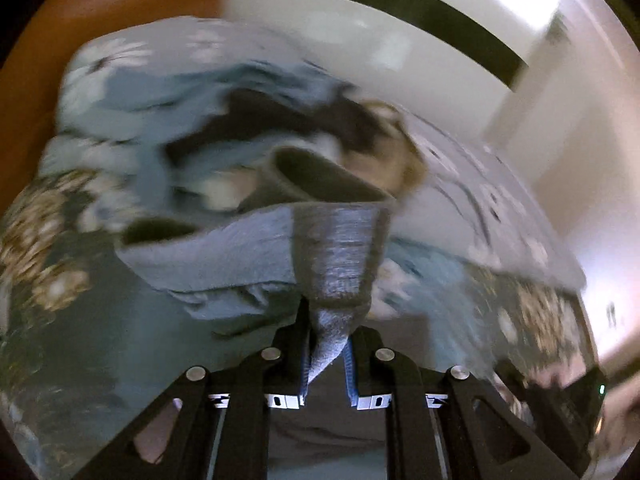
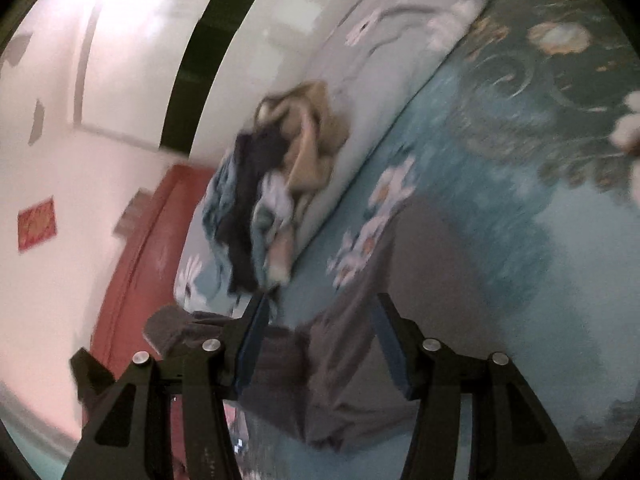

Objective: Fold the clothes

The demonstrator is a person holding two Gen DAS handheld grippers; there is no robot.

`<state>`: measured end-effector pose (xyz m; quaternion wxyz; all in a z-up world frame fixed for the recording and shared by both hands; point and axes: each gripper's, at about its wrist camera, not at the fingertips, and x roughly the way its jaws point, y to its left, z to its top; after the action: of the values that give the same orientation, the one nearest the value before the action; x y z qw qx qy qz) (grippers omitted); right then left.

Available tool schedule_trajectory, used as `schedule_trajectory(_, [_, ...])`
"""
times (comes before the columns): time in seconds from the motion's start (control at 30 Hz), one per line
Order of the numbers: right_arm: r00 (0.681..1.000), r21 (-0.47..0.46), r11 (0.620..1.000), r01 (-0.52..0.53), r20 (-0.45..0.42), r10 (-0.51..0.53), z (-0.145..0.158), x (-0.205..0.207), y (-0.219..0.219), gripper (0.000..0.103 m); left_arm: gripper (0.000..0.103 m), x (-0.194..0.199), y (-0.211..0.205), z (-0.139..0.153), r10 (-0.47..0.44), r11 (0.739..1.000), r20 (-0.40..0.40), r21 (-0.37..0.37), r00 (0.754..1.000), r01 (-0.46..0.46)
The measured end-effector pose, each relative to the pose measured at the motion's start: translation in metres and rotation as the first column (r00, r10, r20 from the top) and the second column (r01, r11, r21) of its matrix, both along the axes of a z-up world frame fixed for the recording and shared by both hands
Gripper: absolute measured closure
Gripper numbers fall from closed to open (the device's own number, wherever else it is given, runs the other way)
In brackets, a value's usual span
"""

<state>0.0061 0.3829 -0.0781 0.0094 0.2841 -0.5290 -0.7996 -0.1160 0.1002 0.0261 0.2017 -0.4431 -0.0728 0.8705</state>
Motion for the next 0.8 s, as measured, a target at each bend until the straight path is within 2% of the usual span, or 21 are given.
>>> schedule_trajectory(0.17, [0.988,-0.096,0.984,0.149,0.052,-0.145,-0.017,0.015,0.030,0.048,0.088,0.012,0.074,-0.050,-0.131,0.987,0.128,-0.075,0.983,0.141])
schedule_trajectory(0.3, [0.984,-0.160,0.972,0.171,0.080,-0.160,-0.028,0.015,0.041,0.048,0.088,0.018,0.100,-0.089,-0.152,0.974,0.225,-0.134,0.963,0.185])
schedule_trajectory(0.4, [0.988,-0.152,0.978,0.144,0.082,-0.133,-0.028,0.012,0.040,0.048,0.086,0.017,0.104,-0.100,-0.138,0.974,0.274,-0.135,0.952,0.180])
schedule_trajectory(0.6, [0.993,-0.119,0.990,0.077,0.099,-0.066,-0.028,0.001,0.033,0.048,0.084,0.028,0.093,-0.096,-0.166,0.970,0.307,-0.119,0.937,0.211])
schedule_trajectory(0.73, [0.996,-0.042,0.999,-0.028,0.086,0.031,-0.018,-0.010,0.018,0.048,0.080,0.036,0.068,-0.095,-0.153,0.981,0.329,-0.067,0.932,0.184])
schedule_trajectory(0.8, [0.992,0.013,0.996,-0.094,0.080,0.093,-0.011,-0.018,0.006,0.048,0.073,0.042,0.057,-0.096,-0.146,0.984,0.343,-0.045,0.928,0.171])
